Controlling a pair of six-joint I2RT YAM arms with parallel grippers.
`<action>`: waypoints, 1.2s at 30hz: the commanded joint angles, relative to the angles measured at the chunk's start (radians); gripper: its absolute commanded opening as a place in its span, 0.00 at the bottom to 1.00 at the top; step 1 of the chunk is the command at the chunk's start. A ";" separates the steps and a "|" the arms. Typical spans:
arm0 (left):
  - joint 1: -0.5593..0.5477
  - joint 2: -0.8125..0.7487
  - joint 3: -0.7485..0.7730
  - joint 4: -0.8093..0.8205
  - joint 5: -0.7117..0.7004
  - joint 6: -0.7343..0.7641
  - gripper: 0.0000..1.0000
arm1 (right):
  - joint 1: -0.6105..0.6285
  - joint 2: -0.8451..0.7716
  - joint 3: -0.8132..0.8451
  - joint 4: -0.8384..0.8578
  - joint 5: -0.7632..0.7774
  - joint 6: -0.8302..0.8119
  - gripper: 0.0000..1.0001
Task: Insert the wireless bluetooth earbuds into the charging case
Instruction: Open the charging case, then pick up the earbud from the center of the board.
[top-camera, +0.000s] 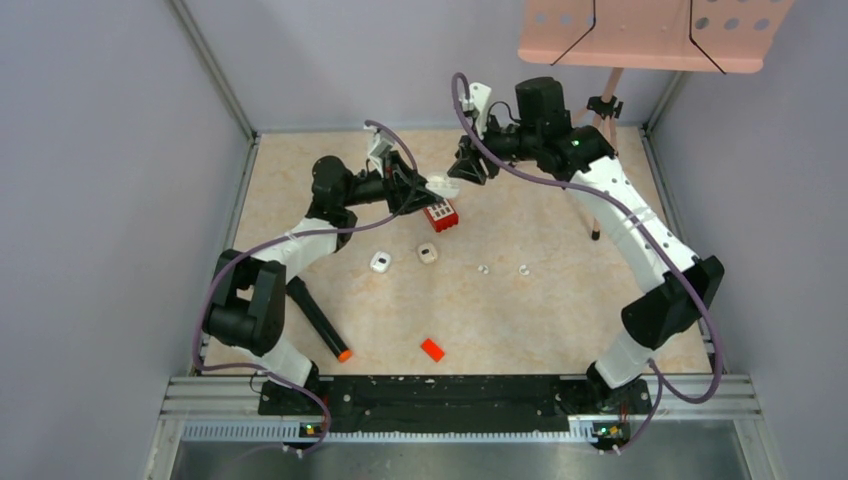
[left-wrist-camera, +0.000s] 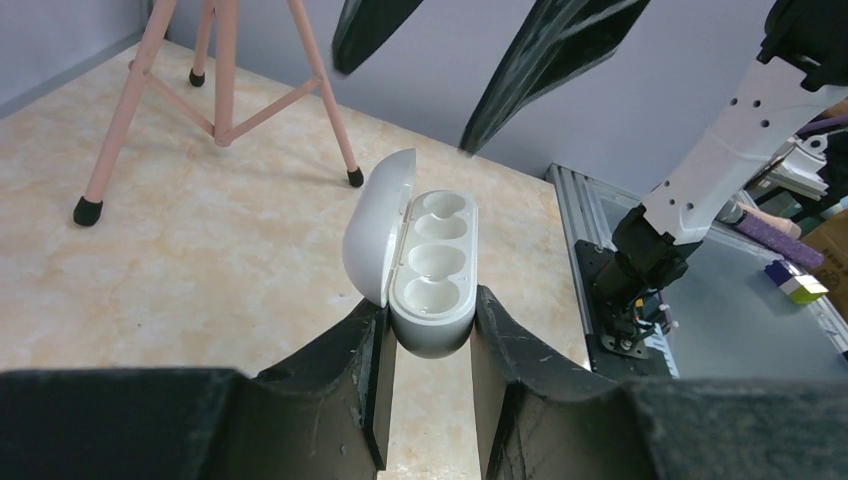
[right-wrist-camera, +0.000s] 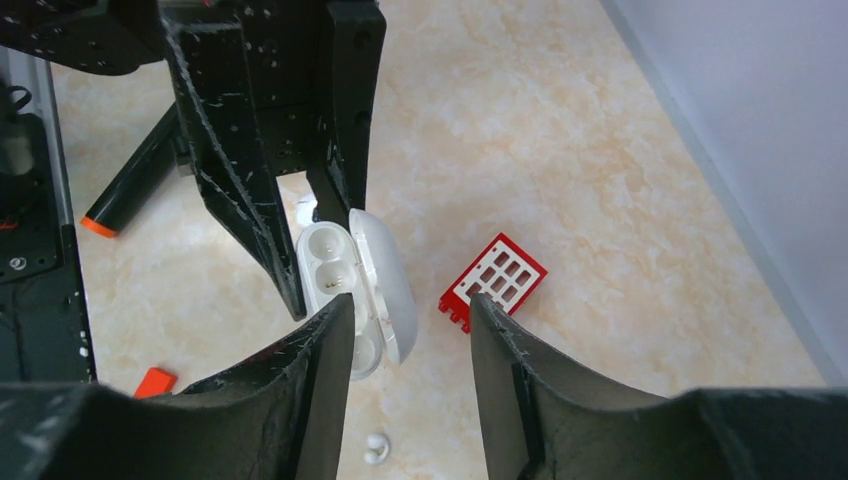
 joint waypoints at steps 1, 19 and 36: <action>0.009 -0.031 -0.016 0.052 0.006 0.065 0.00 | -0.014 -0.099 0.036 0.041 0.008 0.085 0.48; 0.016 -0.136 -0.027 0.008 0.030 0.164 0.00 | -0.200 -0.347 -0.434 -0.156 0.051 0.040 0.46; 0.020 -0.308 -0.100 -0.245 -0.030 0.432 0.00 | -0.212 -0.287 -0.595 -0.249 0.042 -0.308 0.44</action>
